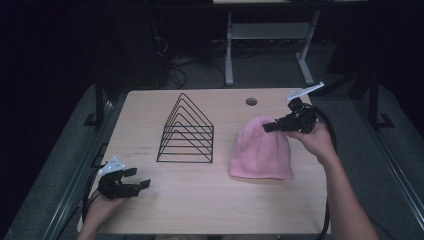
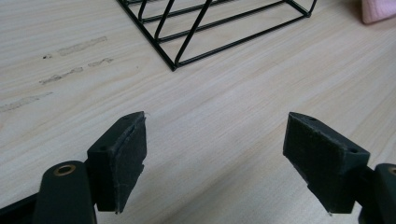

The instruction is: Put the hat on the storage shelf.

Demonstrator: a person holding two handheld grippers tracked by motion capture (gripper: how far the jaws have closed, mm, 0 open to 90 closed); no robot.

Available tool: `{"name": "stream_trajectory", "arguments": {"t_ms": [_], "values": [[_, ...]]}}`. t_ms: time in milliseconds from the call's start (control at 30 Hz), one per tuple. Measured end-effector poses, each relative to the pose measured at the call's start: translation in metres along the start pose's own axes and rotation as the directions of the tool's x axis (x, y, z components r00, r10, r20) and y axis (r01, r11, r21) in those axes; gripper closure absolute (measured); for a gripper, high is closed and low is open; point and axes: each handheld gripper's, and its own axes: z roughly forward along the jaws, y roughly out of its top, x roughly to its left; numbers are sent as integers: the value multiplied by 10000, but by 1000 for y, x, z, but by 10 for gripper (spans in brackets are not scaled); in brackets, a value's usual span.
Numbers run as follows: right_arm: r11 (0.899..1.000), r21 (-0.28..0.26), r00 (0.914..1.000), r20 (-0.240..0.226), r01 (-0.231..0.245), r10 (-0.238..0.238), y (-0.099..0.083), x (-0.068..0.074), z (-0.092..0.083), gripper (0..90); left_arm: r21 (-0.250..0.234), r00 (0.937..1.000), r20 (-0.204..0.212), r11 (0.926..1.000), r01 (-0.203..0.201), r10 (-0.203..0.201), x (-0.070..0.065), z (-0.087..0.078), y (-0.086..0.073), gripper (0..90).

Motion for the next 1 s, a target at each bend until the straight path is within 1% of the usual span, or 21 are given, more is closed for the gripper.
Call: {"name": "stream_trajectory", "arguments": {"t_ms": [133,300,333,433,567,700,867,1000], "values": [[9999,-68,9999,40,96,-96,3,3,-4,785,13,9999,69,10000,87,-87,0,1,0,215],[9995,-164,9997,24,252,-251,7,8,-8,784,22,9999,117,9999,103,-103,0,1,0,215],[9992,-163,9994,60,352,-351,8,9,-9,784,28,9999,120,10000,83,-83,0,1,1,215],[9990,-192,9991,61,413,-412,10,10,-11,784,51,9999,121,10000,71,-71,0,1,1,215],[9977,-302,9981,111,601,-598,17,16,-16,783,160,9998,210,9999,-50,47,0,1,1,214],[9970,-382,9977,96,674,-671,21,18,-20,783,222,9997,210,9997,-132,127,0,1,0,215],[9946,-565,9962,128,865,-859,27,21,-26,784,122,9996,286,9999,-52,49,1,0,1,215],[9939,-608,9957,130,922,-916,30,22,-30,783,213,9994,326,9997,-99,92,1,0,1,214]]}}
